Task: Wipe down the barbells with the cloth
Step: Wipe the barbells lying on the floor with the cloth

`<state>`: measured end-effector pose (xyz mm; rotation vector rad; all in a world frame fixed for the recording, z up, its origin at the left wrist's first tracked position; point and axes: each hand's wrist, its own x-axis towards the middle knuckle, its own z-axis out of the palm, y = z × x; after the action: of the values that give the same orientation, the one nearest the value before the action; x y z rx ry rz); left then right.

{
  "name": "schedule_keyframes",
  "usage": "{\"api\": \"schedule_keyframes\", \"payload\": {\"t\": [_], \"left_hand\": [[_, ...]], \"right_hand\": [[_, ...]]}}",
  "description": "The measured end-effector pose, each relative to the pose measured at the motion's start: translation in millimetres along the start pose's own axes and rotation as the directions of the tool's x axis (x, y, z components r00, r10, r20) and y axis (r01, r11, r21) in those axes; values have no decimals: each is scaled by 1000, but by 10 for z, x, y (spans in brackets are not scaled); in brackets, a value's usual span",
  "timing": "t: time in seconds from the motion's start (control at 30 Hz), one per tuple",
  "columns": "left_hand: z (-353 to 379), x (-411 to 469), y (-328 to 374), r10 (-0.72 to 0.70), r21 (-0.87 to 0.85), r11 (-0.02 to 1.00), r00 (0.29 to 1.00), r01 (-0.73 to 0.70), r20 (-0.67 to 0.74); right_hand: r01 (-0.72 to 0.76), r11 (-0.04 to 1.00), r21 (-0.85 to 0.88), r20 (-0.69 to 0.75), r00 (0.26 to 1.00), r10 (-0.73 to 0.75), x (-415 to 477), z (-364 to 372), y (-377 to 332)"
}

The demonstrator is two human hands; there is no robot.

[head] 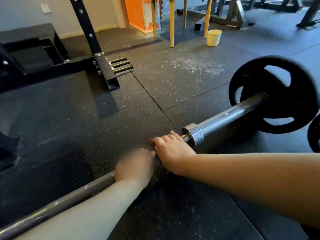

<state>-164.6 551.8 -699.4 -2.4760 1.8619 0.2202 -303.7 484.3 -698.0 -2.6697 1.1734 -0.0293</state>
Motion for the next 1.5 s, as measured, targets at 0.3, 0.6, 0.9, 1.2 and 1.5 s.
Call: {"api": "schedule_keyframes", "payload": {"t": [0.3, 0.6, 0.9, 1.2, 1.5], "left_hand": [[-16, -20, -24, 8, -51, 999, 1000, -9, -12], [16, -27, -42, 5, -68, 998, 999, -7, -32], [-52, -21, -13, 4, 0, 1000, 1000, -4, 30], [-47, -5, -20, 29, 20, 999, 999, -29, 30], [-41, -57, -29, 22, -19, 1000, 1000, -23, -20]], "right_hand": [[-44, 995, -92, 17, 999, 46, 43, -119, 207], [85, 982, -166, 28, 996, -82, 16, -179, 247], [174, 983, 54, 26, 984, -175, -130, -57, 17], [13, 999, 50, -25, 1000, -12, -53, -14, -14], [-23, 999, -41, -8, 1000, 23, -65, -205, 163]]}}
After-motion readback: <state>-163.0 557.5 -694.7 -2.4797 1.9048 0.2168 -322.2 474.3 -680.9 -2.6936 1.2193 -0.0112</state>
